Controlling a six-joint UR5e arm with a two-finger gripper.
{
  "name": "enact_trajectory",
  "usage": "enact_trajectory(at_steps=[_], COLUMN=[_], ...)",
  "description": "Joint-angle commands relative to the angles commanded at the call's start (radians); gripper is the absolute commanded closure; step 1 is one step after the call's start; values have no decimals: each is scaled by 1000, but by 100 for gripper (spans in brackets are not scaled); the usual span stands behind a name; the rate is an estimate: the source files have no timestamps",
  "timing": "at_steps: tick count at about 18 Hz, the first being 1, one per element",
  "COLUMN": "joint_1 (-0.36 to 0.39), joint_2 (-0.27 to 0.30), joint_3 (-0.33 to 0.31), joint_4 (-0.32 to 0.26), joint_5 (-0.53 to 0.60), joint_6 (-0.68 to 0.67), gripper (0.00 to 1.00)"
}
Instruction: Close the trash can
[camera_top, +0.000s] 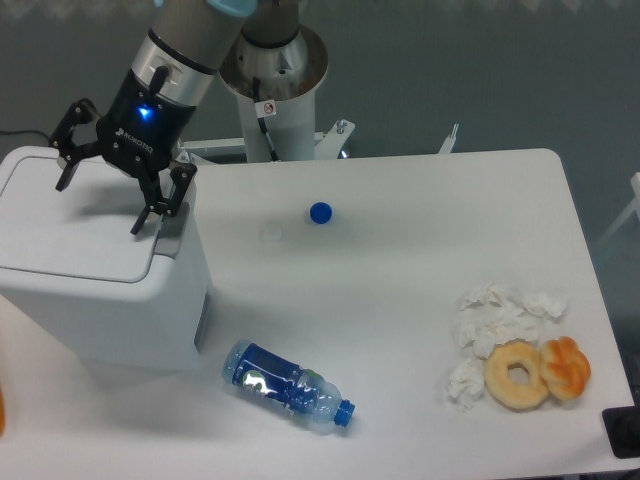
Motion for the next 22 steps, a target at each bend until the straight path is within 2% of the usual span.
enact_trajectory(at_steps=[22], joint_1=[-2], joint_2=[2], joint_3=[0], joint_4=[2], joint_5=[26], joint_6=[2], gripper=[0])
